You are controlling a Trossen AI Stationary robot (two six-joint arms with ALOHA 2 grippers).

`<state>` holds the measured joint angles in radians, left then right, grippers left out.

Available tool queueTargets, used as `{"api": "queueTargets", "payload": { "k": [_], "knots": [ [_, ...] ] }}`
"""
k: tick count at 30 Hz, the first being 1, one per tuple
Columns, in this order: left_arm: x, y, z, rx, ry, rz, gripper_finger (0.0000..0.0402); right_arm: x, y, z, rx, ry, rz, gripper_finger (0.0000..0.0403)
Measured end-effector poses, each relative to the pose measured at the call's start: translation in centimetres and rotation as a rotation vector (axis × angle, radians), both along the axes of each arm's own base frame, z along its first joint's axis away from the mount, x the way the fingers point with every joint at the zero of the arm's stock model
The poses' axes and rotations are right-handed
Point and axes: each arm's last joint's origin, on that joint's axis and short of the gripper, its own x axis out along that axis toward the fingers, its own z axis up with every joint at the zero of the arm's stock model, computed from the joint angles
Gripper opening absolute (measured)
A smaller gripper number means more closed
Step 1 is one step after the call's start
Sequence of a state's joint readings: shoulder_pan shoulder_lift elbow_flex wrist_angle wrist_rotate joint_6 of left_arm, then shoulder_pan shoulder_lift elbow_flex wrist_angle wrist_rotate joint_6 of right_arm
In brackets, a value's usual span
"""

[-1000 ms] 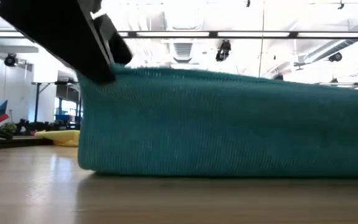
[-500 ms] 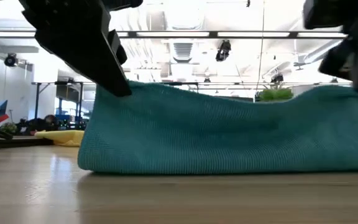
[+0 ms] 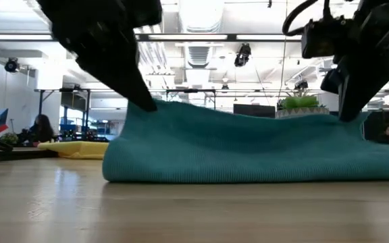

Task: Fold microfiber towels
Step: Fold the blue microfiber cloth

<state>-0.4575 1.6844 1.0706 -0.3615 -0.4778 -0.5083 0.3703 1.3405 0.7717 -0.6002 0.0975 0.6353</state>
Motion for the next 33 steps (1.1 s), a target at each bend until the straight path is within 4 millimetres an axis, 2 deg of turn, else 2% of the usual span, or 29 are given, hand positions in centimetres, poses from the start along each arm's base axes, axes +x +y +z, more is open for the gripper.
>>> {"api": "queueTargets", "payload": {
  "k": [8, 11, 18, 27, 30, 33],
  "knots": [
    [0.8, 3.2, -0.6, 0.006, 0.019, 0.094, 0.0000, 0.2, -1.8, -0.7, 0.000, 0.026, -0.028, 0.0009],
    [1.1, 4.0, -0.9, -0.012, 0.034, 0.079, 0.0000, 0.0, -2.3, -1.3, 0.001, 0.048, -0.044, 0.0009],
    [1.0, 4.9, -1.7, -0.008, 0.073, 0.056, 0.0000, -0.2, -3.4, -2.0, -0.005, 0.068, -0.084, 0.0010],
    [0.6, 5.8, -2.6, -0.024, 0.109, 0.101, 0.0001, 0.3, -5.2, -1.9, -0.006, 0.039, -0.167, 0.0035],
    [0.4, 6.0, -2.9, -0.024, 0.115, 0.105, 0.0021, 0.4, -5.6, -1.9, -0.006, 0.039, -0.182, 0.0048],
    [0.0, 6.2, -3.4, -0.021, 0.125, 0.110, 0.0060, 0.4, -5.8, -2.0, -0.007, 0.043, -0.193, 0.0067]
  ]
}}
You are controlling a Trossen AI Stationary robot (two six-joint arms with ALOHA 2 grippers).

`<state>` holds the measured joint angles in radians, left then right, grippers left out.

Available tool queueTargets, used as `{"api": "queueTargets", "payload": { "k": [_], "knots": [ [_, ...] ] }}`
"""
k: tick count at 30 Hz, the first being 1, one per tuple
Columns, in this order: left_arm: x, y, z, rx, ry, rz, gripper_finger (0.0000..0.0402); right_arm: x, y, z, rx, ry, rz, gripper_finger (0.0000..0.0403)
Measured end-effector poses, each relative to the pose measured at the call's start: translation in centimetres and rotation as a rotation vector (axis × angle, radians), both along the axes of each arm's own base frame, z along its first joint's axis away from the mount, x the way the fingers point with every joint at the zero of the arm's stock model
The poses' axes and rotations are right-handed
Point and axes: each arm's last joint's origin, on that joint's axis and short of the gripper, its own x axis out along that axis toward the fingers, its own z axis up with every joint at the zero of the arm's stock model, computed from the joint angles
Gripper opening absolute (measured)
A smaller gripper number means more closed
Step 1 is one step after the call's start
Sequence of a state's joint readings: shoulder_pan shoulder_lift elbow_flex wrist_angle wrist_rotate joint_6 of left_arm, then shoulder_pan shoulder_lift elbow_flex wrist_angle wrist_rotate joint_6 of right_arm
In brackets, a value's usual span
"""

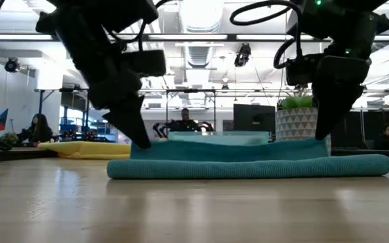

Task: Fold microfiber towels
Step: Fold the blue microfiber cloth

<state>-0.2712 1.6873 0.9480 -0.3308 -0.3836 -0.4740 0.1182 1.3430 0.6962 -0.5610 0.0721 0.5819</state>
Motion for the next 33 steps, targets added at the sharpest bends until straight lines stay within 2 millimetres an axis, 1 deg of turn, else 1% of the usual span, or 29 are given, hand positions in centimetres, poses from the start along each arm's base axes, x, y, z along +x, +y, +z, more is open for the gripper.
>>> {"api": "queueTargets", "payload": {
  "k": [3, 7, 10, 12, 15, 17, 19, 21, 23, 26, 28, 33],
  "knots": [
    [-0.4, 0.5, 0.0, 0.001, -0.008, 0.031, 0.0109, -0.3, -0.4, 0.0, -0.008, 0.028, -0.028, 0.0093],
    [-0.6, 1.6, 1.0, 0.017, -0.049, 0.075, 0.0173, -0.9, -0.7, 0.3, -0.005, 0.049, -0.079, 0.0121],
    [-0.8, 2.7, 2.2, 0.026, -0.090, 0.121, 0.0208, -1.4, -0.6, 1.0, 0.007, 0.038, -0.103, 0.0134],
    [-1.0, 3.4, 3.1, 0.004, -0.125, 0.157, 0.0222, -1.7, -0.4, 1.6, 0.019, 0.006, -0.101, 0.0139],
    [-1.2, 3.9, 4.3, -0.109, -0.177, 0.200, 0.0227, -1.5, 0.7, 2.6, 0.058, -0.113, -0.049, 0.0141],
    [-1.0, 3.8, 4.8, -0.198, -0.225, 0.173, 0.0225, -1.2, 1.6, 3.1, 0.075, -0.212, 0.007, 0.0139],
    [-0.6, 3.4, 4.6, -0.280, -0.272, 0.121, 0.0220, -0.9, 2.6, 3.1, 0.075, -0.291, 0.077, 0.0135],
    [-0.1, 2.8, 4.0, -0.346, -0.315, 0.063, 0.0214, -0.8, 3.2, 2.4, 0.055, -0.311, 0.112, 0.0132],
    [0.3, 2.3, 3.2, -0.382, -0.335, 0.029, 0.0207, -0.8, 3.5, 1.3, 0.041, -0.287, 0.115, 0.0131],
    [0.7, 1.9, 2.0, -0.403, -0.308, 0.050, 0.0198, -0.7, 3.8, -0.4, 0.035, -0.241, 0.119, 0.0138],
    [0.8, 1.8, 1.3, -0.419, -0.282, 0.070, 0.0193, -0.4, 4.3, -1.4, 0.044, -0.236, 0.137, 0.0154],
    [0.8, 0.9, 0.6, -0.486, -0.241, 0.059, 0.0181, -0.1, 5.8, -3.5, 0.059, -0.167, 0.191, 0.0207]
  ]
}}
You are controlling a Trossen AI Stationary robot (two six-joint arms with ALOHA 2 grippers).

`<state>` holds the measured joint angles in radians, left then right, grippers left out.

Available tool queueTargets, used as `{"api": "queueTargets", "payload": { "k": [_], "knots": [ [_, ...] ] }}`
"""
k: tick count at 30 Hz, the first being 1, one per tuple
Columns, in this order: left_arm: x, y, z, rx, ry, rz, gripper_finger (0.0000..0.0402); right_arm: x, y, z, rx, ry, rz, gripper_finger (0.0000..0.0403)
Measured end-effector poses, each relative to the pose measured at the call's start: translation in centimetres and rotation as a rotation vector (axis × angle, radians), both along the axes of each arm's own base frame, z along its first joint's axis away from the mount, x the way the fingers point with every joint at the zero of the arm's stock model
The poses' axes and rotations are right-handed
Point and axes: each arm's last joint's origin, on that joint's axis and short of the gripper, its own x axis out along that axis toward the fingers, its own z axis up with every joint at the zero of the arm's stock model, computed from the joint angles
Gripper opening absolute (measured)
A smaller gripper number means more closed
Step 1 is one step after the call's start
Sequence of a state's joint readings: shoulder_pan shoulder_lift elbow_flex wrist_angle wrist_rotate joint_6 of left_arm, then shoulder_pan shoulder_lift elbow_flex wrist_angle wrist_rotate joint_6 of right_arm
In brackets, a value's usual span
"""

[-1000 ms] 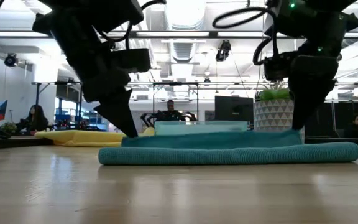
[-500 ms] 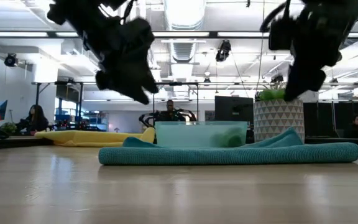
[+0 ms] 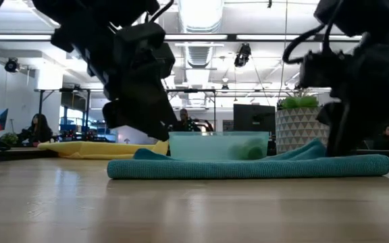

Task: Fold microfiber towels
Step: Fold the blue microfiber cloth

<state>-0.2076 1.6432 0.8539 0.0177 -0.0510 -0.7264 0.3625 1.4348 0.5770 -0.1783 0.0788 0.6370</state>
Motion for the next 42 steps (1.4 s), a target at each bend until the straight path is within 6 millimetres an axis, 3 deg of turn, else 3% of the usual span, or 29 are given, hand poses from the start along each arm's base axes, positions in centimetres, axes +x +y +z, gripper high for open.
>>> {"api": "queueTargets", "payload": {
  "k": [6, 13, 18, 23, 30, 42],
  "knots": [
    [-0.2, -0.9, -0.1, 0.000, 0.006, -0.030, 0.0175, -0.1, 1.4, -1.0, 0.028, 0.045, -0.026, 0.0236],
    [-0.6, -2.3, 0.2, -0.012, -0.009, -0.084, 0.0175, -0.7, 2.0, 0.4, 0.073, 0.004, -0.014, 0.0229],
    [-1.3, -4.8, -0.1, 0.119, -0.031, -0.292, 0.0175, -1.2, 3.1, 1.4, 0.053, -0.069, 0.109, 0.0229],
    [-1.7, -6.3, -1.4, 0.325, -0.028, -0.411, 0.0175, -1.7, 4.4, 0.8, -0.050, -0.095, 0.238, 0.0227],
    [-1.6, -6.1, -2.2, 0.447, -0.002, -0.307, 0.0175, -1.8, 4.6, 0.0, -0.102, -0.060, 0.249, 0.0226],
    [-1.6, -6.6, -2.7, 0.419, 0.014, -0.353, 0.0175, -1.6, 4.8, -1.8, -0.107, 0.016, 0.178, 0.0226]
  ]
}}
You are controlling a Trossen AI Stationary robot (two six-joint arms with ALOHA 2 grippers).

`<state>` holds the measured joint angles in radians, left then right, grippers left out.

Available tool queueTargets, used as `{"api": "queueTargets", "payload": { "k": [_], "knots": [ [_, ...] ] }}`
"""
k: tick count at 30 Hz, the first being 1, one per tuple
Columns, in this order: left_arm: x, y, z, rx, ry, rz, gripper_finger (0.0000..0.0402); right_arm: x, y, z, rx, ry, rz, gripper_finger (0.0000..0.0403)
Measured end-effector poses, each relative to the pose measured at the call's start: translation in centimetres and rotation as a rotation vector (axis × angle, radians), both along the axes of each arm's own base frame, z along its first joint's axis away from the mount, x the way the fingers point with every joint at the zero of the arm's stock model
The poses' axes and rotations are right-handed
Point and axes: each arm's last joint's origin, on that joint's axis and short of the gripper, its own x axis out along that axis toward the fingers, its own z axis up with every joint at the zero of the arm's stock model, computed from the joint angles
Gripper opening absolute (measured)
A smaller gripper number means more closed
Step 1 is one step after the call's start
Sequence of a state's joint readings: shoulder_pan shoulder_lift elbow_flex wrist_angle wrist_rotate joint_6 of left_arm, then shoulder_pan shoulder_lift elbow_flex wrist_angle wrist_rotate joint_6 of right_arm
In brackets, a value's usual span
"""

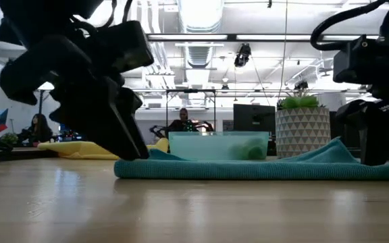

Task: Fold microfiber towels
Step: Fold the blue microfiber cloth

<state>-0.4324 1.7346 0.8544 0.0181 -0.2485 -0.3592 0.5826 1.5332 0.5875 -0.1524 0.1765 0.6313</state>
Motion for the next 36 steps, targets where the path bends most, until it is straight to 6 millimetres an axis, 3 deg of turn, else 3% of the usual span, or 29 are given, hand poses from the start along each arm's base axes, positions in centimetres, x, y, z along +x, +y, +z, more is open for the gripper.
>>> {"api": "queueTargets", "payload": {
  "k": [12, 21, 26, 32, 36],
  "knots": [
    [-0.7, -0.6, -1.1, 0.046, 0.104, 0.016, 0.0175, -0.8, 0.2, -0.1, -0.034, 0.045, 0.012, 0.0221],
    [-0.8, -0.4, -1.1, 0.064, 0.116, 0.043, 0.0171, -1.0, 0.0, -0.3, -0.066, 0.061, 0.005, 0.0135],
    [-0.6, -0.5, -1.0, 0.067, 0.116, 0.046, 0.0121, -1.1, 0.0, -0.2, -0.063, 0.067, 0.004, 0.0071],
    [-0.2, -0.7, -0.5, 0.053, 0.105, 0.045, 0.0019, -0.7, 0.4, 0.4, -0.045, 0.065, 0.035, 0.0017],
    [0.0, -0.9, 0.3, 0.033, 0.079, 0.045, 0.0008, -0.5, 0.6, 0.8, -0.026, 0.070, 0.043, 0.0011]
  ]
}}
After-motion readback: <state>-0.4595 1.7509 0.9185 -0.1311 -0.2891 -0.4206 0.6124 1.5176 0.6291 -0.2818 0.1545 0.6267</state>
